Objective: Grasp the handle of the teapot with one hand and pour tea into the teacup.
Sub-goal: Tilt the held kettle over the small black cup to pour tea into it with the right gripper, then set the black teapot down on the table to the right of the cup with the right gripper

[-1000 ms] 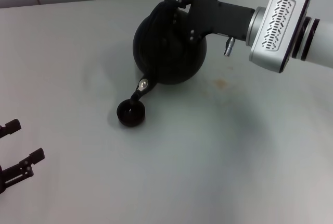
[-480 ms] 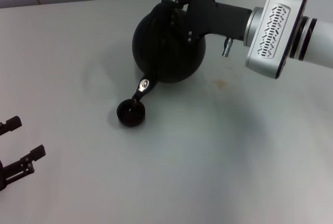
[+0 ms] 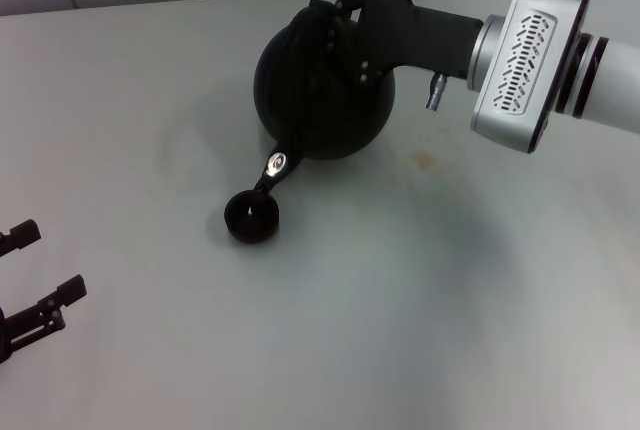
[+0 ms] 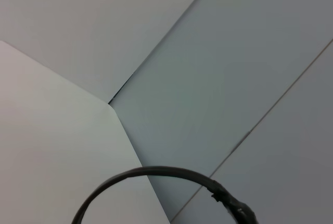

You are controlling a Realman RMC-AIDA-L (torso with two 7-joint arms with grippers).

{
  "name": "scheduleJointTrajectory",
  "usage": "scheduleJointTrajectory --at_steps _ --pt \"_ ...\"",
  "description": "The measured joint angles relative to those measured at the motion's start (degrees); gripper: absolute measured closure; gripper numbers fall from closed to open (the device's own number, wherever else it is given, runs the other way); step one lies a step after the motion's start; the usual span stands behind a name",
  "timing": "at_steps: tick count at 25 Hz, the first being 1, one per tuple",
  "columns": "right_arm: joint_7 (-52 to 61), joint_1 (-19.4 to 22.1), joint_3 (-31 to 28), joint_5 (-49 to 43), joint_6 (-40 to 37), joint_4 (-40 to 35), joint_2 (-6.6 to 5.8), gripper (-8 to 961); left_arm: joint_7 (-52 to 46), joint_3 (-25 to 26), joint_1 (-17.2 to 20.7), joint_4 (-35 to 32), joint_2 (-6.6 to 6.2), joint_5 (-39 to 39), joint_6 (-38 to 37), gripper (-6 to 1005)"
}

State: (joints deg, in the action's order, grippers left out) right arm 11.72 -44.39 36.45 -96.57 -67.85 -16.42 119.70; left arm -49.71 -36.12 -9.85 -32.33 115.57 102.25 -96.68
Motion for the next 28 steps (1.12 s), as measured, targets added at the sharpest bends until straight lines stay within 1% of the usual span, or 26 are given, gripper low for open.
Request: scheduleJointTrajectory --at_steps 2,3,4,8,12,14,18,22,28 --pt "2.05 0.01 -0.3 0.6 0.0 0.21 0.0 873 -0.01 0.0 0.0 -0.01 0.0 -0.02 0.0 188" --pt "6.8 0.1 -0.29 1.61 0.0 0.14 -0.14 872 -0.01 0.0 0.0 -0.01 0.0 -0.03 0.0 188" --pt "6.8 0.1 -0.29 1.61 0.0 0.14 -0.14 872 -0.02 0.0 0.0 -0.01 -0.01 -0.04 0.0 188" --pt "22.08 1.45 -0.51 2.29 0.25 -2.61 -0.56 872 -0.03 0.0 0.1 -0.03 -0.01 -0.04 -0.02 189" --pt "35.69 4.95 -0.67 3.44 0.74 -6.93 -0.63 873 -0.03 0.0 0.08 -0.09 -0.01 -0.04 -0.21 189" --pt "39.43 7.42 -0.74 5.99 -0.22 -8.16 -0.76 873 -0.03 0.0 0.05 -0.13 -0.01 0.0 -0.26 188" --pt "41.52 11.75 -0.72 9.63 -2.99 -8.81 -1.08 873 -0.03 0.0 0.02 -0.19 -0.01 0.24 -0.31 188" --pt "42.74 15.0 -0.71 10.52 -4.26 -9.88 -1.0 872 -0.03 -0.01 0.01 -0.19 -0.01 0.3 -0.41 188" --pt "42.41 17.42 -1.38 10.53 -3.43 -9.46 -0.83 872 -0.03 -0.2 0.06 -0.19 -0.08 0.32 -0.54 189"
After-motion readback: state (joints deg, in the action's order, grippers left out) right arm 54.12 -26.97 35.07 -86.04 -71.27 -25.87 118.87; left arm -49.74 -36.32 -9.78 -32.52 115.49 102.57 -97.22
